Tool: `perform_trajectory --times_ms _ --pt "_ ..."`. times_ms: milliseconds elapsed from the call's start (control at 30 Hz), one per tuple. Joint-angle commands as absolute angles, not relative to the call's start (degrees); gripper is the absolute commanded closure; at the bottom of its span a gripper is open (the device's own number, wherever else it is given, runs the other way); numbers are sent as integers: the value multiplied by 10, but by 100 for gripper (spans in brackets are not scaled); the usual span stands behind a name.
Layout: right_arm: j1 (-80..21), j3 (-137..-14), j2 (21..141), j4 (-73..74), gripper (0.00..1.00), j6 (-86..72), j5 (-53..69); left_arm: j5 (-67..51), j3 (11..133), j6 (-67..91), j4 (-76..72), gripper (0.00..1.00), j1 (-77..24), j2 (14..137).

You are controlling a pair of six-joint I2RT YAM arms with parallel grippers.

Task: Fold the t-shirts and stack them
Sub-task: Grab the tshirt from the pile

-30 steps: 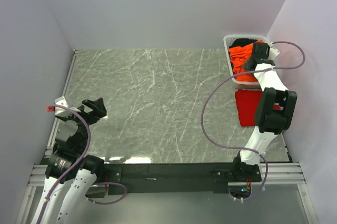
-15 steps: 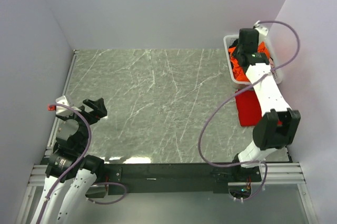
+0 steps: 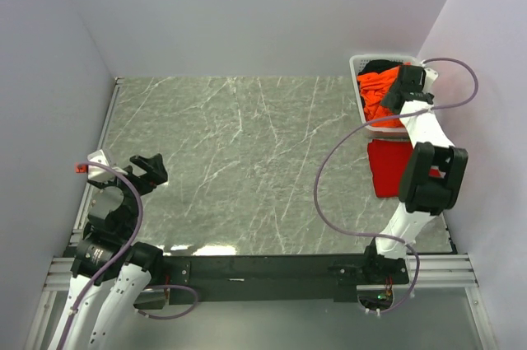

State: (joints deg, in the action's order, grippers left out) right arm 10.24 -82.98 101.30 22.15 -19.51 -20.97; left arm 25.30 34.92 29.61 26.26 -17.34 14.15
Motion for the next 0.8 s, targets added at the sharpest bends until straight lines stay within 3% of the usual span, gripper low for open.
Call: perform_trajectory --times_ms 0,33,133,167,267,500,767 --pt "117 -884 1054 184 21 -156 -160 253 356 289 254 1 -173 152" --pt "119 -892 1078 188 21 -151 -159 253 356 289 254 1 -173 155" --pt "121 -916 1106 189 39 -129 -144 258 356 287 254 1 -172 162" --pt "120 -920 1107 190 62 -126 -141 258 356 286 253 1 -173 163" --pt "113 -924 1086 194 100 -126 -133 258 357 283 250 0 -170 170" --pt "10 -983 968 262 100 -175 -163 254 355 274 242 0 -166 167" --pt "-214 -1118 894 293 100 -269 -178 255 357 280 252 0 -166 144"
